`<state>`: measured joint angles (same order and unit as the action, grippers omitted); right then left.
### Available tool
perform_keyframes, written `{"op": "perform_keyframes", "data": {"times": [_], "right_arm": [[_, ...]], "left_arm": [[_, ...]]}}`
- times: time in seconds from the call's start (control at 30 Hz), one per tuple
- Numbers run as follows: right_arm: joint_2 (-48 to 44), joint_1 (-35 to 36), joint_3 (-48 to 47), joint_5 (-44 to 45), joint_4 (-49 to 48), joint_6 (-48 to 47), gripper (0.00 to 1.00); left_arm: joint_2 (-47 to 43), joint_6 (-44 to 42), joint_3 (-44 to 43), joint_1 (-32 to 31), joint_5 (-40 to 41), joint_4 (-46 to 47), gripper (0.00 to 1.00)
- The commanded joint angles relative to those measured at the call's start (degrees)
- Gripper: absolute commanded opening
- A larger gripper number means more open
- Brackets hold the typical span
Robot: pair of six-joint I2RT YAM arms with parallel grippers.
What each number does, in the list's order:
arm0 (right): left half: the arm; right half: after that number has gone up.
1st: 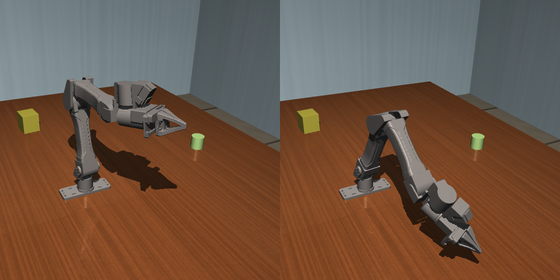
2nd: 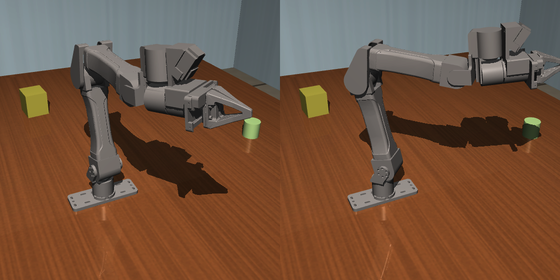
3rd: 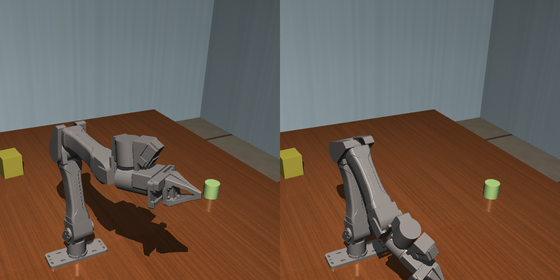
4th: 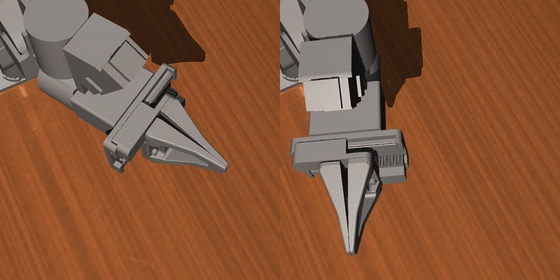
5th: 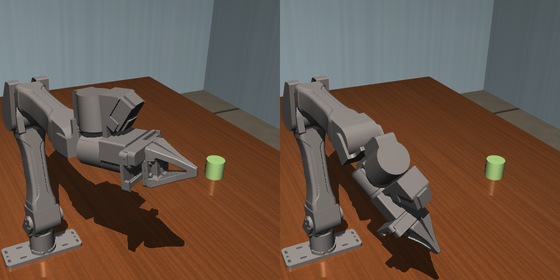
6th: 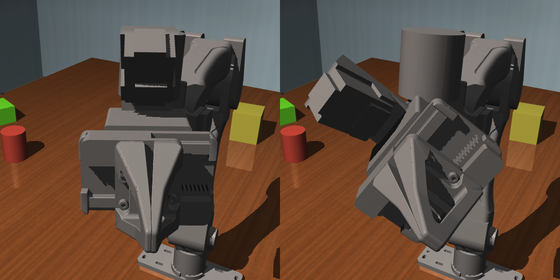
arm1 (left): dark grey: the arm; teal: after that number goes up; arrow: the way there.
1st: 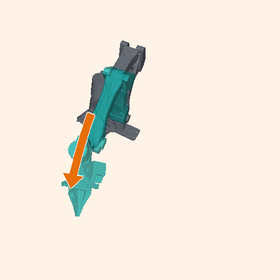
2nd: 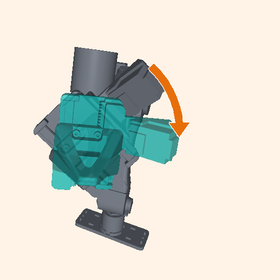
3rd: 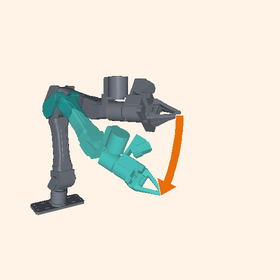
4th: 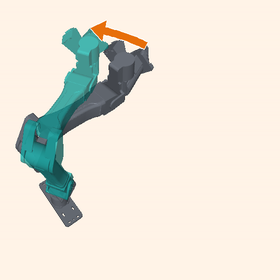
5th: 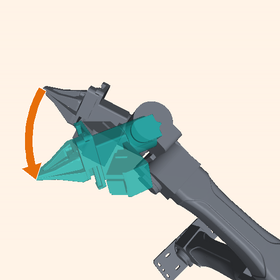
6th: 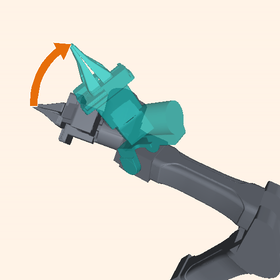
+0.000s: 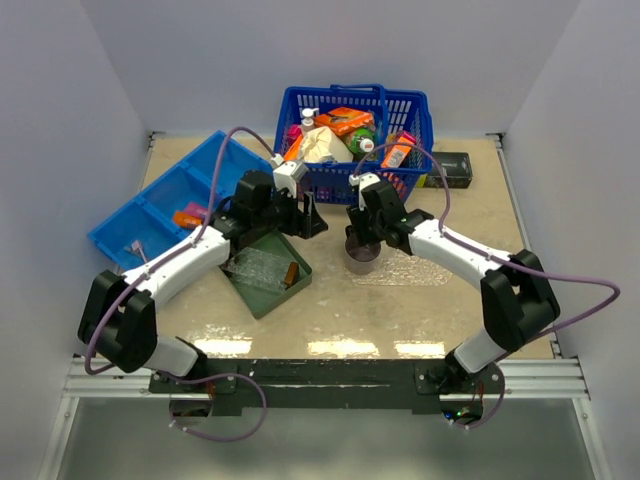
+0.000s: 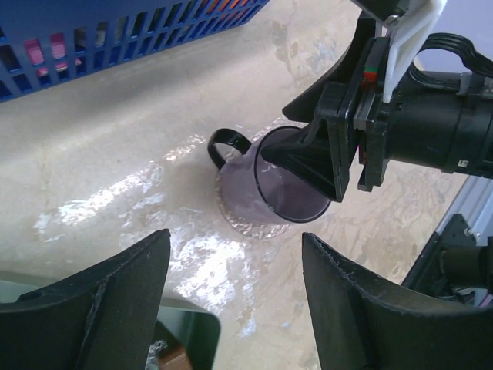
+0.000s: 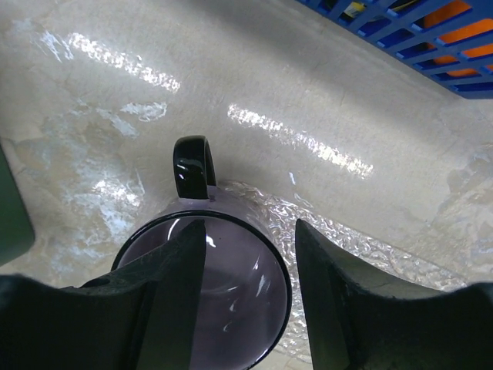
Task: Prepare toiletry sets of a toothbrush and toothpaste on the tray
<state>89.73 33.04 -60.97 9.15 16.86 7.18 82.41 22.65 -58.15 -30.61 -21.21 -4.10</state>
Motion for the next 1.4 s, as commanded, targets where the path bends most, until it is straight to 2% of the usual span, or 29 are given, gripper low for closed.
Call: {"op": "perform_keyframes", "data": {"times": [0.0,0.17,0.47,0.57,0.67,0.83,0.93,1.03,1.07,1.17,1.27,1.37], "right_arm": [[0.9,-0.1,-2.0,-0.4,-2.2,-2.7,0.53],[0.8,-0.1,-1.4,-0.4,-1.8,-2.4,0.50],[-1.6,-0.1,1.2,1.0,3.4,2.6,0.18],[-2.8,-0.1,1.5,3.3,6.5,5.8,0.09],[-4.7,-0.1,1.5,8.1,10.7,10.8,0.04],[-7.9,-0.1,1.1,16.6,19.4,21.6,0.01],[-10.0,-0.1,2.7,18.7,20.6,25.8,0.03],[-11.1,-0.1,3.9,19.4,20.9,28.5,0.22],[-11.9,-0.1,4.2,19.4,20.8,28.9,0.37],[-13.7,-0.1,4.3,20.5,20.5,28.7,0.53],[-16.2,0.1,3.1,22.0,20.1,25.6,0.57],[-18.5,0.9,3.0,16.6,16.1,19.0,0.58]], "left_arm": [[-1.6,-4.5,-3.0,0.9,0.9,-3.5,0.73],[-1.6,-5.6,-3.3,1.4,1.4,-3.7,0.73],[-1.7,-6.8,-2.1,2.1,1.9,-3.6,0.73],[-1.8,-6.9,-1.6,2.1,1.7,-3.5,0.73],[-2.0,-6.9,-0.7,2.1,1.3,-2.5,0.73],[-2.1,-6.8,-0.2,2.1,0.0,-1.7,0.73],[-2.2,-6.2,0.5,2.2,-1.1,-1.4,0.73],[-2.3,-6.0,1.0,2.2,-2.1,-1.2,0.73],[-2.4,-6.0,1.1,2.1,-2.1,-1.2,0.73],[-2.9,-6.2,1.1,2.1,-1.7,-1.2,0.73],[-3.0,-6.7,1.0,2.1,-0.6,-1.7,0.73],[-2.9,-7.2,1.0,2.1,0.4,-1.9,0.73]]}}
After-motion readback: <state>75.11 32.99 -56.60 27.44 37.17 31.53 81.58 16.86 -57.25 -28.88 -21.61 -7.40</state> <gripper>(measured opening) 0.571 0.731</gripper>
